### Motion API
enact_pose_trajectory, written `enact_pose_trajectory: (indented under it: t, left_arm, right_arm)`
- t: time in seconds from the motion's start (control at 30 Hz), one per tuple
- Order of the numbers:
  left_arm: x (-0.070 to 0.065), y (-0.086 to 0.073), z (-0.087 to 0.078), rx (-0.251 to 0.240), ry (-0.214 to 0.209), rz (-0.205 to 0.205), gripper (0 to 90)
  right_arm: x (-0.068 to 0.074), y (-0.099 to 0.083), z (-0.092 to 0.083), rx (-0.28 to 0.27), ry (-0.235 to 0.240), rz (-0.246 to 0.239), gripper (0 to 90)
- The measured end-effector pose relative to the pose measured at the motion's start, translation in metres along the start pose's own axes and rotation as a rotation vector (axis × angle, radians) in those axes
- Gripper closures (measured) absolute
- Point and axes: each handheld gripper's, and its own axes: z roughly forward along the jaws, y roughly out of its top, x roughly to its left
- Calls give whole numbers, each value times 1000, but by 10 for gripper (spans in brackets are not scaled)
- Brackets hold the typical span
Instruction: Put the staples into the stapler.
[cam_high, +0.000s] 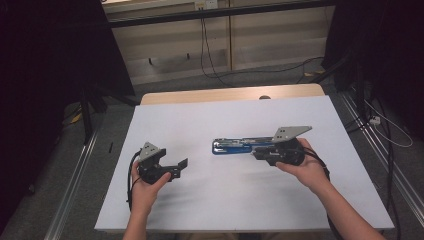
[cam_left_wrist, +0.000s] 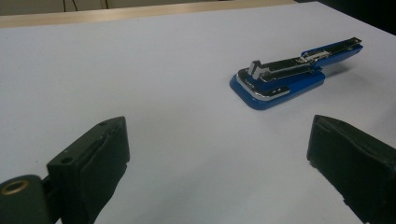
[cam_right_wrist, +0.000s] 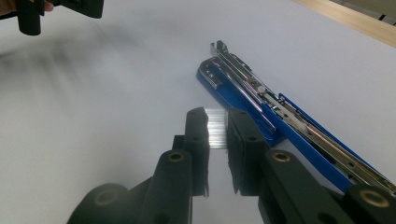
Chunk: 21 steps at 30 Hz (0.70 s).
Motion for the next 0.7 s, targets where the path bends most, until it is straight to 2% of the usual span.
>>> enact_pose_trajectory:
  t: [0.2, 0.27, 0.5, 0.7]
  left_arm:
    - [1, 0, 0, -2, 2, -1, 61]
    - [1, 0, 0, 5, 3, 8, 61]
    - [1, 0, 0, -7, -6, -12, 61]
    - [2, 0, 1, 7, -2, -6, 61]
  right_arm:
    - [-3, 5, 7, 8, 12, -8, 792]
    - [-4, 8, 8, -1, 20, -12, 793]
    - [-11, 17, 10, -10, 25, -21, 793]
    - [-17, 23, 12, -23, 38, -20, 793]
